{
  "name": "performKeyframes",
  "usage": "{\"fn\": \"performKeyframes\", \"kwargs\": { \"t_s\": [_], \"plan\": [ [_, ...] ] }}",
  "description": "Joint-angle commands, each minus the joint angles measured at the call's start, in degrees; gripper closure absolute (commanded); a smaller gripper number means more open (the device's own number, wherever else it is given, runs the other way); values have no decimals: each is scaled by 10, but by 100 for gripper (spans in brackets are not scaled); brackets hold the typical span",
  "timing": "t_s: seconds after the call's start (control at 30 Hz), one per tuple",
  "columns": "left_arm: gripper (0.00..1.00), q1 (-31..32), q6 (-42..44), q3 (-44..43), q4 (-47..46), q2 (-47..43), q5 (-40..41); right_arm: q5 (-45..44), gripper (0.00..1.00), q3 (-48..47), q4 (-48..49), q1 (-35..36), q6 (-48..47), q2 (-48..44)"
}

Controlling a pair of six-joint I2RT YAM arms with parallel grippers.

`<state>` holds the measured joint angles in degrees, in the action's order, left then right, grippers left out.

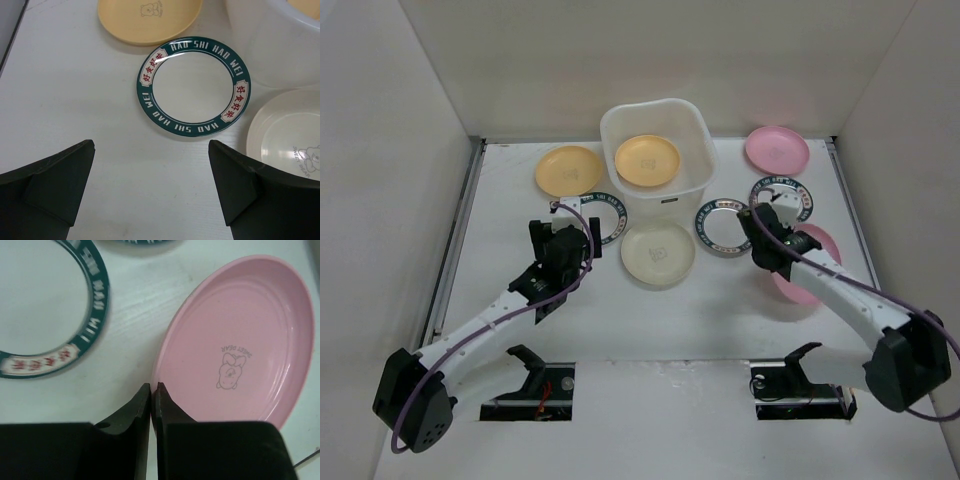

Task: Place the plates into the plastic bin on the countertop

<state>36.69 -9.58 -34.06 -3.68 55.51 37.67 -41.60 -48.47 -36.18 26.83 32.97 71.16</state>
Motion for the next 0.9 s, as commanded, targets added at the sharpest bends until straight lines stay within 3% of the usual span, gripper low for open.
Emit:
{"fn": "performKeyframes", "kwargs": {
  "t_s": [0.0,0.17,0.37,0.5,0.67,0.87],
  "plan": [
    [0,2,-7,10,-20,-12,6,-21,97,-117,-30,26,-35,-53],
    [0,-2,-8,13,-20,-17,7,-17,96,-306,-3,86,-138,7],
    [0,-3,-8,15,-20,-23,7,54,95,-511,101,128,-316,173],
    [0,-2,-9,18,-20,-29,7,128,97,-636,107,130,-376,298],
    [0,-1,-10,19,-26,-24,7,253,98,-707,131,122,-392,401],
    [0,4,-10,16,-22,-21,5,325,98,-718,168,106,-410,476]
  ]
}}
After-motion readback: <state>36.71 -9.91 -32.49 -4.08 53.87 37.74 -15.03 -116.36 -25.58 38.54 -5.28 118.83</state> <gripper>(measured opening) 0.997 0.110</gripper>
